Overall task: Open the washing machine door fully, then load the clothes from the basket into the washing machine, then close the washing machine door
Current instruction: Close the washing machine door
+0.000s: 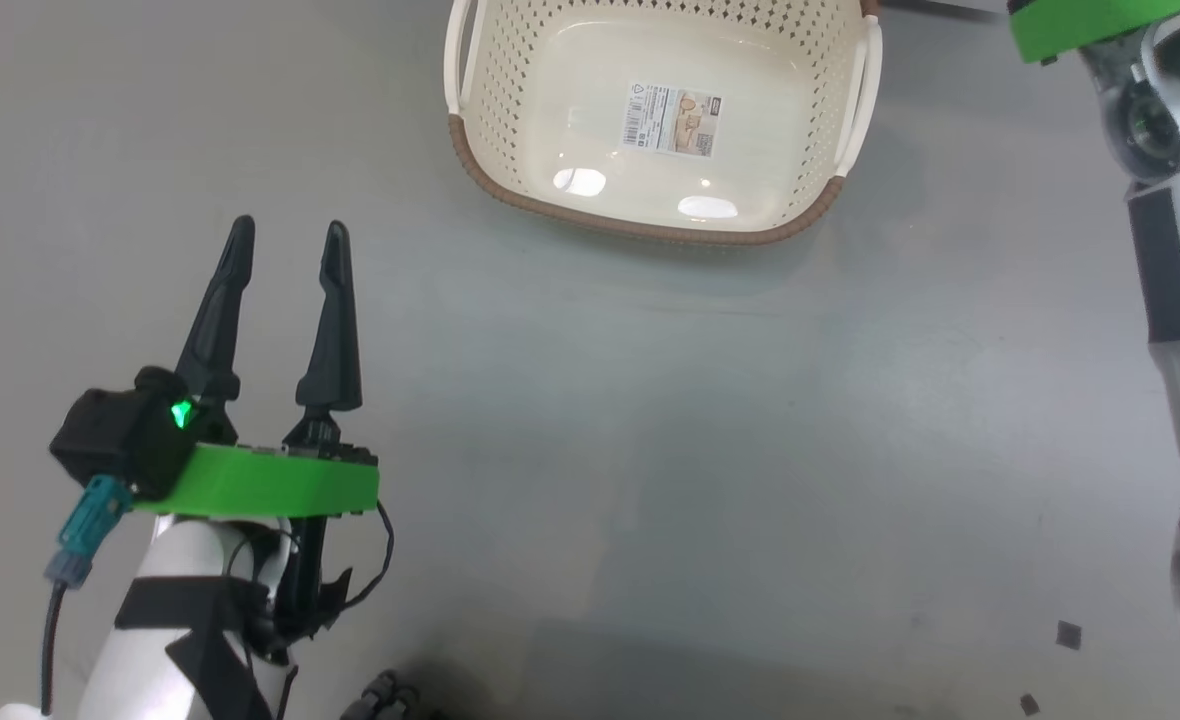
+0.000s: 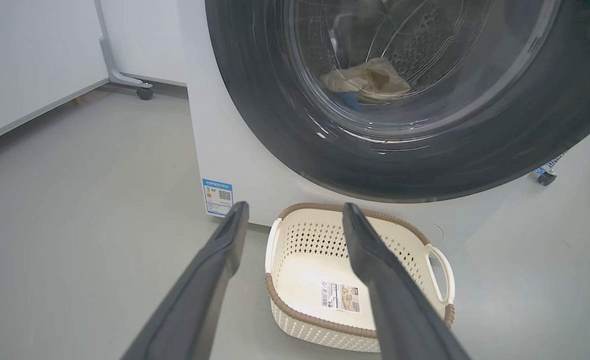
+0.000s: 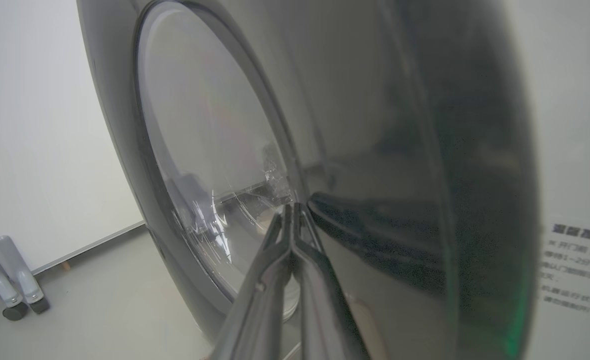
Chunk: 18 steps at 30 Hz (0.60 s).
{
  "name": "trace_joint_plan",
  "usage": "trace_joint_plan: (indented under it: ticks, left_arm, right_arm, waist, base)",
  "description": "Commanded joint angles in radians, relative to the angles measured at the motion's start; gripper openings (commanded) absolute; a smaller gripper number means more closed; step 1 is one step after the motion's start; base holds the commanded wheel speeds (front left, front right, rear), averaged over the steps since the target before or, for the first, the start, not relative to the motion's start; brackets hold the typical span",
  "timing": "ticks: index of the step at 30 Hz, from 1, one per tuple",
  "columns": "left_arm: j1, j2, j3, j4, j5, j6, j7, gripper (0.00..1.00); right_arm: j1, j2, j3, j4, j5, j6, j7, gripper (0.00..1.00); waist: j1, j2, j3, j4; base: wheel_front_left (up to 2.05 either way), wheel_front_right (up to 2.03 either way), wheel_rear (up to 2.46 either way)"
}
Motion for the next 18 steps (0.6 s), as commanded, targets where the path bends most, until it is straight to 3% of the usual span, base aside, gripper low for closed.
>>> trace_joint_plan:
  ticks: [1, 18]
  left_arm:
    - [-0.011, 0.021, 0.029, -0.033, -0.012, 0.001, -0.007, 1.0]
    - [-0.053, 0.009, -0.015, -0.025, -0.032, 0.001, -0.007, 1.0]
  right_arm:
    - [-0.042, 0.005, -0.012, -0.019, -0.011, 0.0, -0.006, 0.0]
    - [-0.234, -0.02, -0.077, 0.129, -0.06, 0.0, -0.006, 0.0]
  waist:
    - [-0.0001, 0.0, 0.009, 0.004]
    - [-0.0001, 0.0, 0.066, 0.037]
  base:
    - [0.0, 0.0, 0.0]
    - [0.0, 0.0, 0.0]
